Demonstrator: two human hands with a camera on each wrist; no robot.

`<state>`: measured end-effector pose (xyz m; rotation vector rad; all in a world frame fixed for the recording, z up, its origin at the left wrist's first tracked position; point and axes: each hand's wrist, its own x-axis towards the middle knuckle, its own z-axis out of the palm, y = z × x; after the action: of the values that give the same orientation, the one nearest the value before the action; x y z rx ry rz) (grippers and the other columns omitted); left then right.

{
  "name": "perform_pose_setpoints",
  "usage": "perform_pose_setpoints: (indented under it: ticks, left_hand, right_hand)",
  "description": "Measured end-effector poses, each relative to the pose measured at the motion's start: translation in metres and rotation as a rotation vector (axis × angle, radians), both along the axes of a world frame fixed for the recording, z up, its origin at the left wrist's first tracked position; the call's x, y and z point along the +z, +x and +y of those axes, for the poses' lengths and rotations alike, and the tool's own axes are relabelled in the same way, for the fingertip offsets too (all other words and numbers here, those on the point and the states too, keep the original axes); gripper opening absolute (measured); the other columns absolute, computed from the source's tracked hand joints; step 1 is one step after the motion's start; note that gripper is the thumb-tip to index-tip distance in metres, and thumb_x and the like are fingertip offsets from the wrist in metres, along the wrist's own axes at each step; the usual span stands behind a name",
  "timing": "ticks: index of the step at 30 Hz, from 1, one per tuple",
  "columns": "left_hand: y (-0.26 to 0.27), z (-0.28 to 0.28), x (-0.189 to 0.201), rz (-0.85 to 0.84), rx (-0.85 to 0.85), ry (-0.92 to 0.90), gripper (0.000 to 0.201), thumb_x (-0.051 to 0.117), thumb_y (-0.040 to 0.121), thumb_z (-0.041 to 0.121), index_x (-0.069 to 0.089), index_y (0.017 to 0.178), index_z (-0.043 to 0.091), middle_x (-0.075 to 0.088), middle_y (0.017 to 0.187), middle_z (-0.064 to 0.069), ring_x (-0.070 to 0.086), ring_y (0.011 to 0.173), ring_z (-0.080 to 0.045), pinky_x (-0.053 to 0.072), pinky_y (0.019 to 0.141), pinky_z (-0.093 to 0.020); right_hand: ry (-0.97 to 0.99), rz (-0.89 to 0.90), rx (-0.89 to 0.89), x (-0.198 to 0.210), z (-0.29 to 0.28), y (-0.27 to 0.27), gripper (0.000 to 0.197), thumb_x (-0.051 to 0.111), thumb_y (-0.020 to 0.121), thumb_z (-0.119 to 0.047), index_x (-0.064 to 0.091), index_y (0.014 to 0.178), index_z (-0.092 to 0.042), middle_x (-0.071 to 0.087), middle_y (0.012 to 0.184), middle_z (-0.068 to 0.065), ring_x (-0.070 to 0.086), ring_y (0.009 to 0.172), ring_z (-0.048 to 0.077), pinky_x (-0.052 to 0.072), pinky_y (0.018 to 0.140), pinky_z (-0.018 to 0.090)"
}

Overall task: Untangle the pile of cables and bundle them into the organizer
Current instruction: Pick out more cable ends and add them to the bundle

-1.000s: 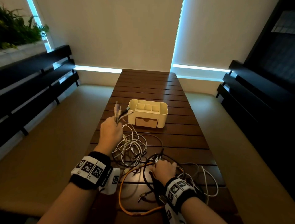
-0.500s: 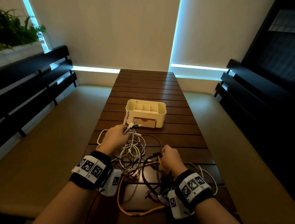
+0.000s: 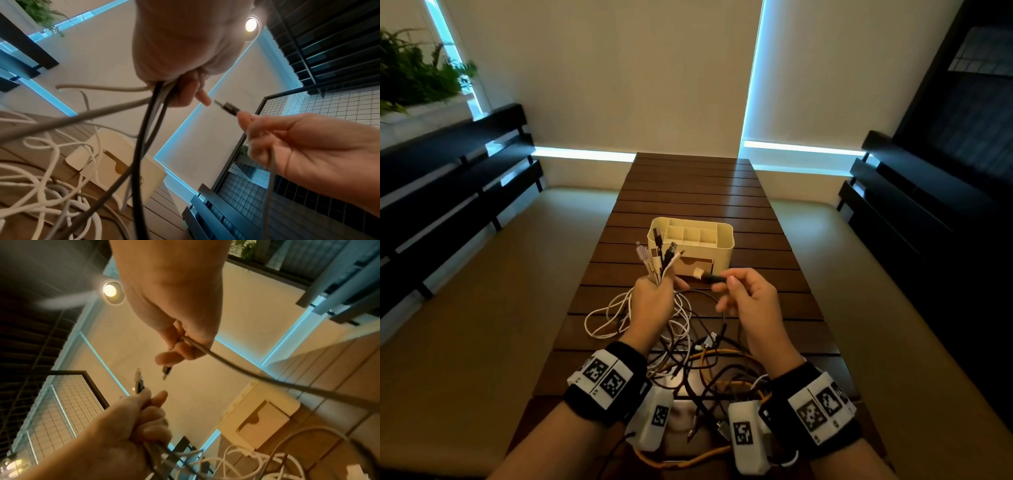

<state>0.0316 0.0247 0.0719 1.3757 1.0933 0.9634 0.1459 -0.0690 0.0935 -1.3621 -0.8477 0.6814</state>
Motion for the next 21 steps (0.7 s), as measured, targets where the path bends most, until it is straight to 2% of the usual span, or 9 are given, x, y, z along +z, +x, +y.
perform_pose_setpoints:
  ticks: [7, 10, 13, 14, 16, 17, 18, 19, 21]
  left_hand:
    - [0.01, -0.015, 0.008, -0.172, -0.203, -0.144, 0.036, 0.04, 0.099, 0.035, 0.056, 0.078, 0.011, 0.042, 0.051, 0.003, 0.034, 0.04, -0.004, 0.027, 0.041, -0.018]
    - [0.013, -0.023, 0.012, -0.202, -0.264, -0.15, 0.033, 0.04, 0.098, 0.039, 0.063, 0.087, 0.017, 0.058, 0.072, -0.007, 0.05, 0.063, -0.017, 0.036, 0.054, -0.025]
    - [0.014, -0.034, 0.016, -0.231, -0.295, -0.093, 0.03, 0.039, 0.099, 0.031, 0.061, 0.097, 0.01, 0.064, 0.061, 0.005, 0.06, 0.063, -0.012, 0.044, 0.05, -0.013]
    - [0.014, -0.038, 0.017, -0.244, -0.306, -0.066, 0.03, 0.038, 0.099, 0.026, 0.061, 0.106, 0.007, 0.068, 0.065, -0.004, 0.066, 0.073, -0.02, 0.051, 0.057, -0.013]
    - [0.014, -0.046, 0.021, -0.273, -0.348, -0.064, 0.034, 0.034, 0.101, 0.021, 0.056, 0.123, 0.008, 0.065, 0.086, -0.024, 0.05, 0.1, -0.038, 0.052, 0.081, -0.025]
    - [0.013, -0.048, 0.023, -0.274, -0.373, -0.078, 0.034, 0.032, 0.101, 0.021, 0.054, 0.125, 0.011, 0.066, 0.081, -0.021, 0.044, 0.103, -0.031, 0.054, 0.078, -0.024]
    - [0.013, -0.049, 0.023, -0.282, -0.386, -0.094, 0.032, 0.032, 0.101, 0.022, 0.053, 0.123, 0.013, 0.067, 0.062, -0.014, 0.037, 0.073, 0.004, 0.055, 0.063, -0.015]
    - [0.014, -0.049, 0.024, -0.285, -0.39, -0.114, 0.031, 0.033, 0.101, 0.023, 0.054, 0.122, 0.014, 0.063, 0.051, -0.002, 0.055, 0.044, -0.009, 0.048, 0.048, -0.009]
    - [0.016, -0.045, 0.018, -0.267, -0.38, -0.137, 0.032, 0.035, 0.101, 0.027, 0.055, 0.123, 0.016, 0.059, 0.053, 0.009, 0.049, 0.043, 0.003, 0.04, 0.046, -0.011]
  right_hand:
    - [0.158, 0.185, 0.046, 0.002, 0.003, -0.019, 0.019, 0.062, 0.082, 0.002, 0.059, 0.093, -0.013, 0.071, 0.095, 0.014, 0.07, 0.089, 0.021, 0.056, 0.078, 0.025]
    - [0.171, 0.148, -0.022, 0.0, 0.007, -0.026, 0.021, 0.063, 0.081, 0.005, 0.064, 0.085, -0.015, 0.071, 0.086, 0.005, 0.069, 0.079, 0.007, 0.053, 0.068, 0.017]
    - [0.171, 0.131, -0.111, -0.004, 0.01, -0.027, 0.024, 0.062, 0.082, 0.004, 0.065, 0.08, -0.019, 0.068, 0.079, -0.002, 0.065, 0.069, -0.002, 0.051, 0.062, 0.013]
    - [0.165, 0.119, -0.139, -0.006, 0.011, -0.027, 0.023, 0.062, 0.083, 0.003, 0.065, 0.08, -0.02, 0.068, 0.078, -0.002, 0.065, 0.069, -0.002, 0.051, 0.062, 0.014]
    - [0.141, 0.082, -0.177, -0.008, 0.012, -0.027, 0.021, 0.063, 0.083, -0.001, 0.067, 0.08, -0.022, 0.069, 0.079, -0.001, 0.066, 0.073, 0.003, 0.055, 0.067, 0.021]
    - [0.12, 0.063, -0.189, -0.01, 0.012, -0.027, 0.02, 0.064, 0.083, -0.004, 0.067, 0.079, -0.023, 0.07, 0.08, 0.0, 0.067, 0.074, 0.007, 0.056, 0.07, 0.027]
    - [0.103, 0.049, -0.192, -0.011, 0.011, -0.026, 0.021, 0.064, 0.084, -0.006, 0.068, 0.077, -0.026, 0.07, 0.079, 0.0, 0.067, 0.075, 0.01, 0.057, 0.073, 0.031]
    - [0.089, 0.028, -0.191, -0.012, 0.01, -0.026, 0.022, 0.065, 0.084, -0.008, 0.067, 0.075, -0.028, 0.07, 0.079, 0.0, 0.068, 0.076, 0.012, 0.058, 0.074, 0.033]
    - [0.057, -0.075, -0.196, -0.015, 0.009, -0.023, 0.02, 0.065, 0.084, -0.012, 0.068, 0.077, -0.031, 0.067, 0.082, -0.004, 0.067, 0.08, 0.015, 0.057, 0.075, 0.034]
